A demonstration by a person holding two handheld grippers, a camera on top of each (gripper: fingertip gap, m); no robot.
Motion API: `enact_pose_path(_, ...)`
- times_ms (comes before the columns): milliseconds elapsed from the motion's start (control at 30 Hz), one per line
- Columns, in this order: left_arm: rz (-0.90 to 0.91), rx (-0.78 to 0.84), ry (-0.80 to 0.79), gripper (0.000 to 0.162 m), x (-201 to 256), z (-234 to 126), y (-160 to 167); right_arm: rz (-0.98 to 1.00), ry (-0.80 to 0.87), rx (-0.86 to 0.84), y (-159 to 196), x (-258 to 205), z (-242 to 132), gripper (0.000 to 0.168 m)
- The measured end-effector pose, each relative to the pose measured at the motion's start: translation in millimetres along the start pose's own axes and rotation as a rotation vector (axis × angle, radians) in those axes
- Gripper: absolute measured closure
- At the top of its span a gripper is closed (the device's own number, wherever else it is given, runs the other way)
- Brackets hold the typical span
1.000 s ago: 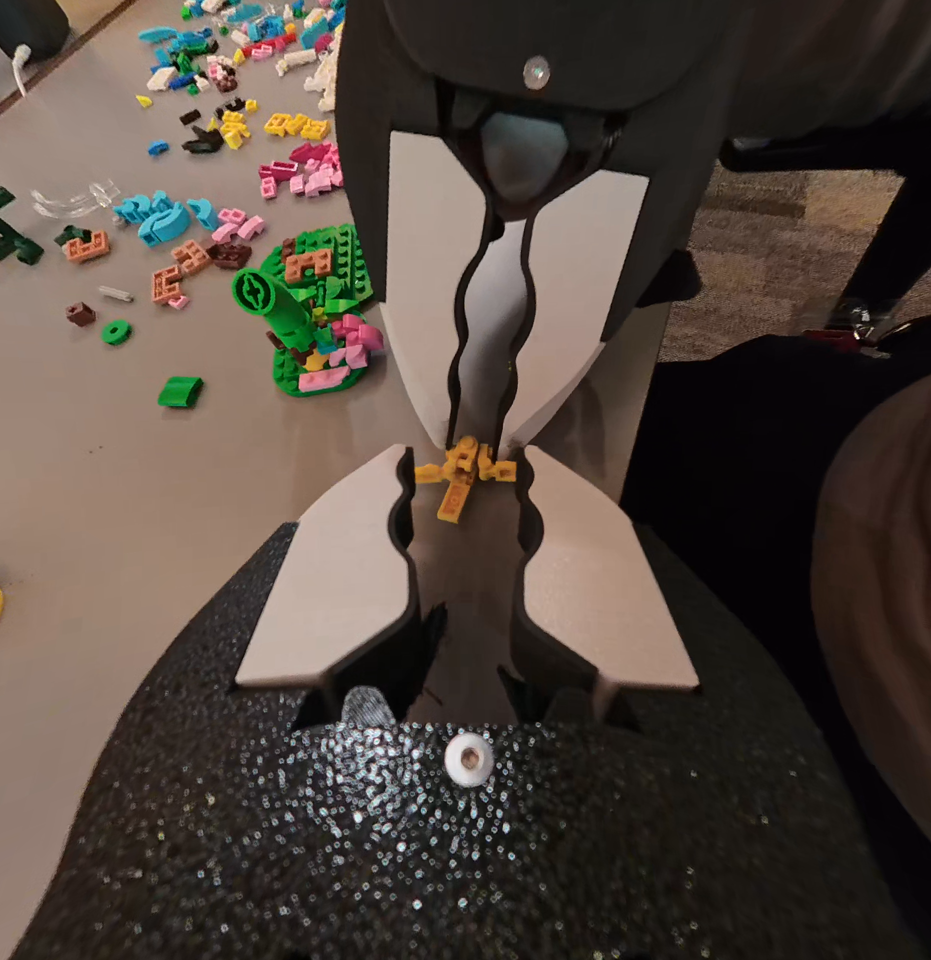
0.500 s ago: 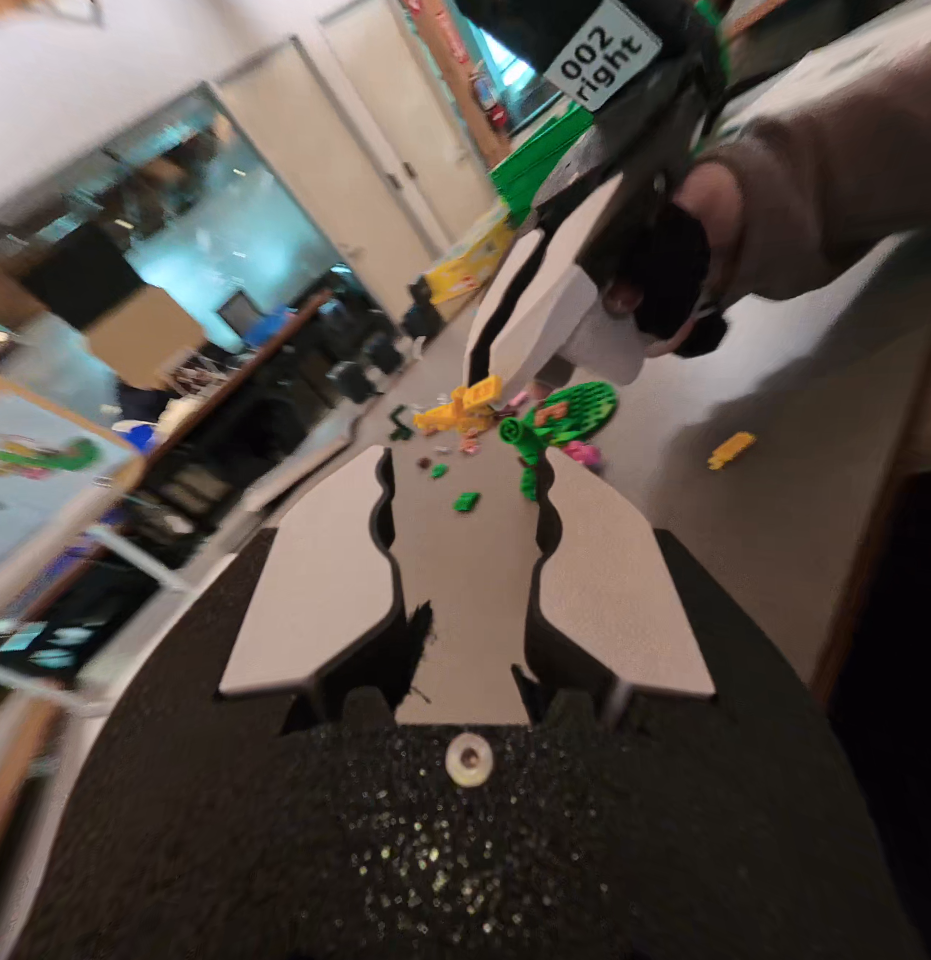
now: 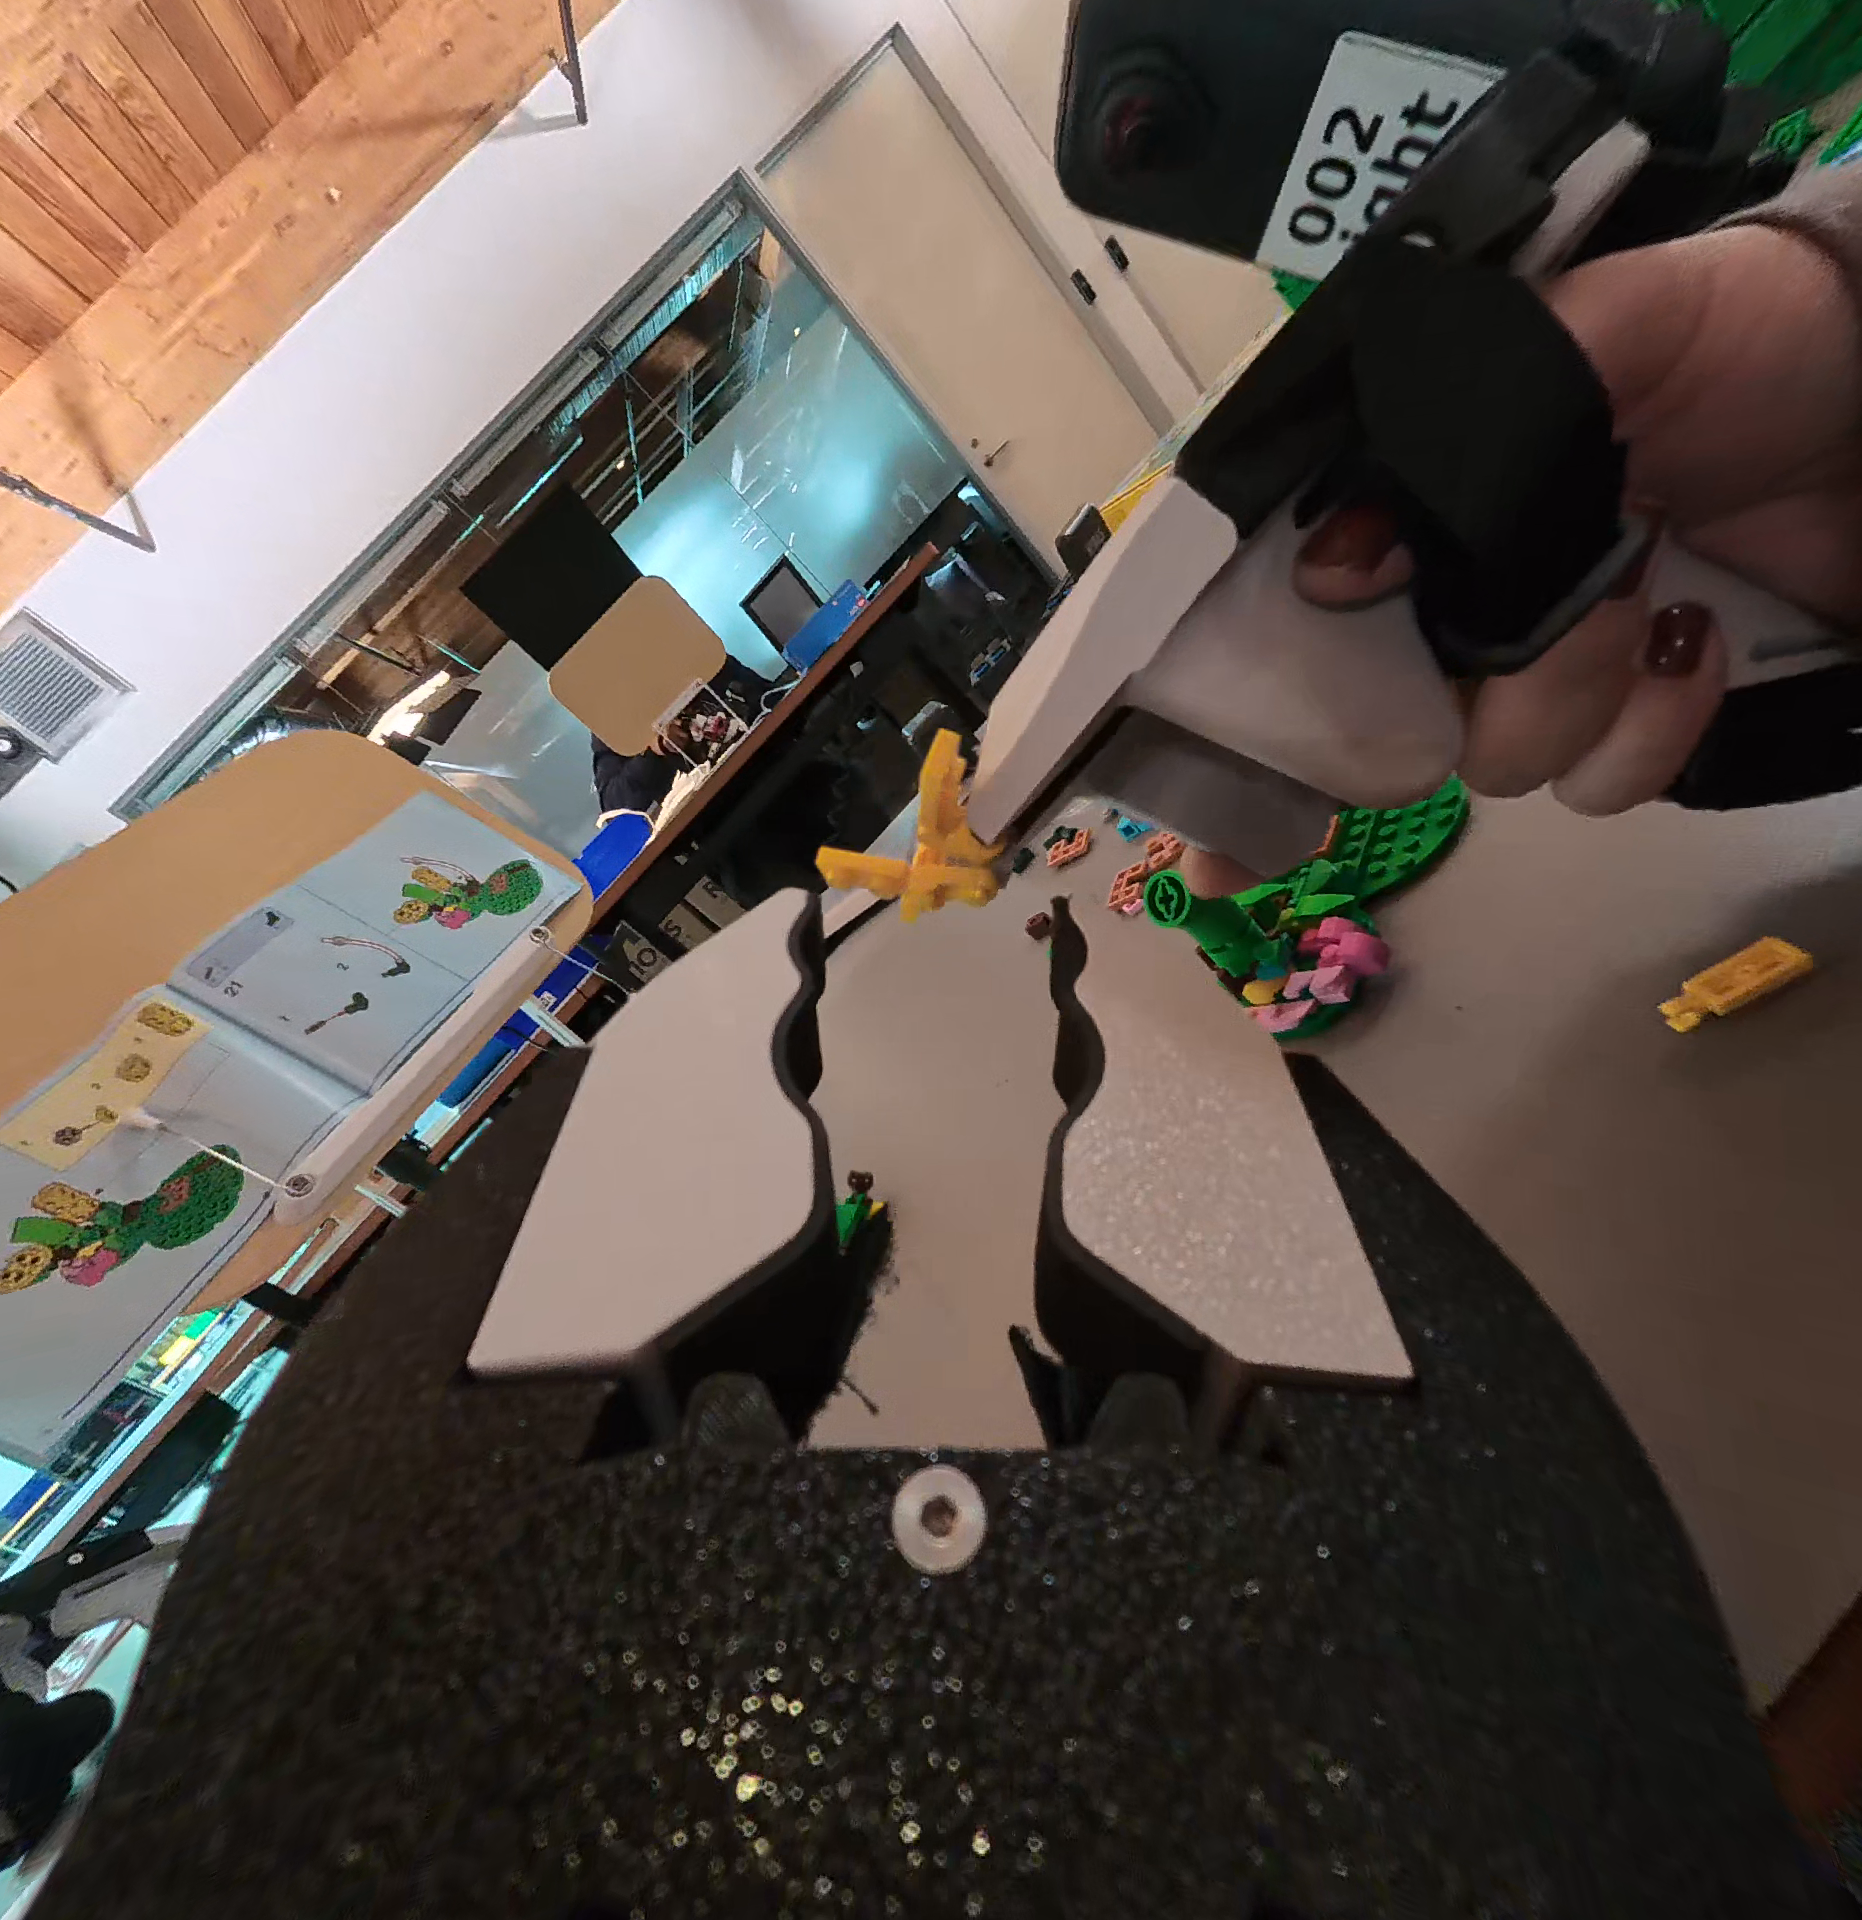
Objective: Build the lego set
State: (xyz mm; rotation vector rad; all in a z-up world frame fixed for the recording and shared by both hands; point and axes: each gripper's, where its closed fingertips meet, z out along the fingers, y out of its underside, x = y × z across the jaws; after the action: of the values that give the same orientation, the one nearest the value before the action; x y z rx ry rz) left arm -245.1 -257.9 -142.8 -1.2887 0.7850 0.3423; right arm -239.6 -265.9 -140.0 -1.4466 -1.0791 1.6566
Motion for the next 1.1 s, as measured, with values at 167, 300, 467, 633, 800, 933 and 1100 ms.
enact_pose_path(167, 0.034, 0.051, -0.022, 0.119, -2, -3, -9, 0.084, -0.062, 0.032, -2, -6, 1, 0.154)
enact_pose_path(300, 0.051, 0.098, 0.067, 0.101, 6, -5, -16, 0.153, -0.135, 0.025, -3, -13, 0, 0.155)
enact_pose_path(467, 0.066, 0.131, 0.058, 0.104, -3, -8, -24, 0.199, -0.194, -0.005, 3, -20, 3, 0.155)
enact_pose_path(633, 0.113, 0.118, 0.05, 0.115, -5, -9, -22, 0.214, -0.226, -0.019, 4, -25, 4, 0.155)
enact_pose_path(800, 0.142, 0.12, 0.05, 0.121, -3, -9, -21, 0.2, -0.217, -0.029, 5, -23, 3, 0.155)
enact_pose_path(933, 0.169, 0.118, 0.04, 0.127, -2, -9, -19, 0.175, -0.196, -0.014, 3, -21, 2, 0.155)
enact_pose_path(1100, 0.212, 0.108, 0.031, 0.136, -6, -9, -16, 0.173, -0.172, 0.029, -4, -17, -1, 0.155)
